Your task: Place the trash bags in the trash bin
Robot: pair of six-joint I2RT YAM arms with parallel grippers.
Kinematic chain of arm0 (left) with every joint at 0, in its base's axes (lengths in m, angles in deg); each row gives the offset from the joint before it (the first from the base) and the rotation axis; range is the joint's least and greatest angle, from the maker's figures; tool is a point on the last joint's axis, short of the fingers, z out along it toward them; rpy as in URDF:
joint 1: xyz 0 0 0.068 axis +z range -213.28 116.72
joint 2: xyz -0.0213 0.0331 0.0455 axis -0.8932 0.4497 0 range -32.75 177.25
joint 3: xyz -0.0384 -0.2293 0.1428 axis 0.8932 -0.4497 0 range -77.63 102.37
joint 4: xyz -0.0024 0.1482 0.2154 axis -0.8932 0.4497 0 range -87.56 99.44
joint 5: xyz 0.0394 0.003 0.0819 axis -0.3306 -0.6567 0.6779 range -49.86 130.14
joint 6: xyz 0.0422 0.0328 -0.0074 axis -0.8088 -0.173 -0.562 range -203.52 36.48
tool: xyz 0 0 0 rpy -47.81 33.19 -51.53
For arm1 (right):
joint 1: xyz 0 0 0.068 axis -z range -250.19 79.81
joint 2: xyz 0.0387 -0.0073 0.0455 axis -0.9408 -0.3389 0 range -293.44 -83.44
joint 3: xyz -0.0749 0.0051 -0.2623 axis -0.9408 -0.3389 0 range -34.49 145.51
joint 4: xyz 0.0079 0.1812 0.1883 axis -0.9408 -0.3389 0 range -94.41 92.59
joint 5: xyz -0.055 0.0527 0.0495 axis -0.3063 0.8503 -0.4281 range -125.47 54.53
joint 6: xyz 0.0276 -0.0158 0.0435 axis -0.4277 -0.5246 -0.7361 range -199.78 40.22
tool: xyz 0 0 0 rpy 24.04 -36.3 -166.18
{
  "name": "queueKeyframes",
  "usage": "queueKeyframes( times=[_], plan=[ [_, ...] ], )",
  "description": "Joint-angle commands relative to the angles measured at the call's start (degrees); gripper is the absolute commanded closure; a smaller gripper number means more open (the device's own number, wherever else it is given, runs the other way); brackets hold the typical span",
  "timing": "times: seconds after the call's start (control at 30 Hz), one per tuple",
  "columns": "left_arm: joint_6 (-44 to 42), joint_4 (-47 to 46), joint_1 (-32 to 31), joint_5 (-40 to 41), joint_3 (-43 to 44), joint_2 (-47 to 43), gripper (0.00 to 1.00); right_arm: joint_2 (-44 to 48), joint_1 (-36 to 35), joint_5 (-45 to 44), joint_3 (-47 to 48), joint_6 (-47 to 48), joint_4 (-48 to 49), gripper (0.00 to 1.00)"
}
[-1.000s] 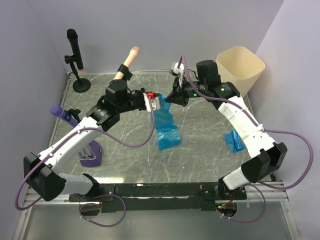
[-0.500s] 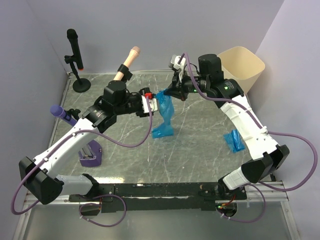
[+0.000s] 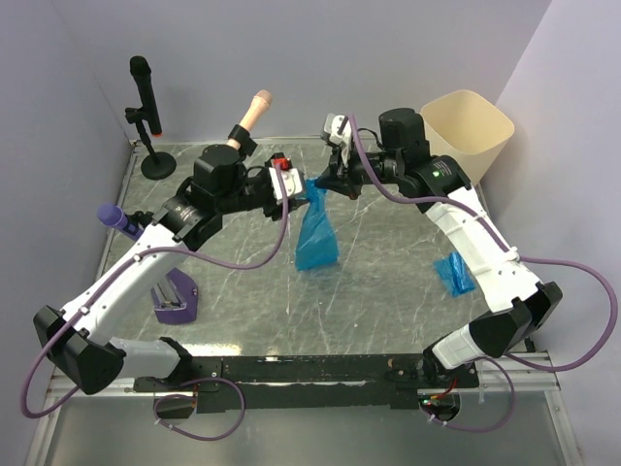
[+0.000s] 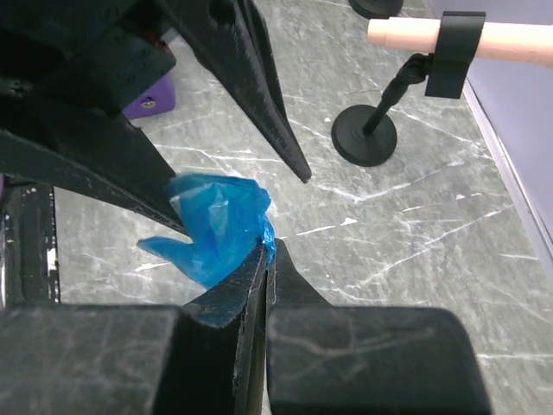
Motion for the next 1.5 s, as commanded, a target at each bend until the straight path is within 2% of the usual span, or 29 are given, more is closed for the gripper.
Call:
queueKeyframes(
  times=[0.0,0.13,0.23,0.47,0.67,0.73,0.9,0.97,1.1,1.17,1.23,1.3,1.4,1.47],
  plan=[
    [3.24,3.56,1.16,-4.90,4.50,1.73,0.38,3.10,-0.56,-1.02,0.27,1.61,0.33,1.00],
    [1.57,13.39,4.84,-14.47,10.29,3.75,0.36,3.89,-0.56,-0.50,0.27,4.33,-0.81,1.00],
    [1.39,17.36,8.44,-20.45,12.67,4.72,0.37,4.33,-0.56,2.31,0.45,7.40,-3.17,1.00],
    [5.43,19.21,10.21,-30.21,15.92,8.85,0.40,3.98,-0.83,3.20,-0.26,10.22,-5.30,1.00],
    [7.37,17.12,10.30,-33.03,15.50,10.52,0.39,1.88,-1.00,2.67,1.50,11.54,-5.56,1.00],
    [8.42,15.00,10.21,-34.43,14.88,11.23,0.44,0.39,-1.53,2.50,2.99,11.72,-5.74,1.00],
    [10.79,11.84,10.21,-37.34,15.75,13.86,0.67,-2.69,-2.50,1.62,6.42,11.02,-5.39,1.00],
    [11.41,11.04,10.30,-38.04,15.32,14.13,0.84,-3.49,-2.67,-0.30,6.42,9.19,-3.55,1.00],
    [13.42,9.29,10.74,-38.48,13.65,13.34,0.97,-3.66,-2.67,-5.67,5.72,5.14,-0.03,0.93],
    [16.41,5.61,11.18,-38.66,11.63,12.55,0.99,-3.40,-2.59,-7.78,5.20,3.29,1.37,0.82],
    [19.83,1.83,11.88,-38.84,9.43,11.94,0.99,-2.61,-2.67,-12.25,4.41,0.92,2.78,0.65],
    [23.52,-0.99,12.67,-39.10,8.46,11.76,0.99,-0.95,-2.67,-18.57,2.83,-0.84,4.45,0.56],
    [30.90,-6.87,13.81,-39.89,6.97,11.50,0.99,2.56,-2.41,-25.44,-0.68,-0.50,5.86,0.54],
    [36.51,-11.26,14.08,-39.98,5.65,11.06,0.99,5.55,-1.80,-21.79,-2.62,1.34,3.86,0.60]
  ],
)
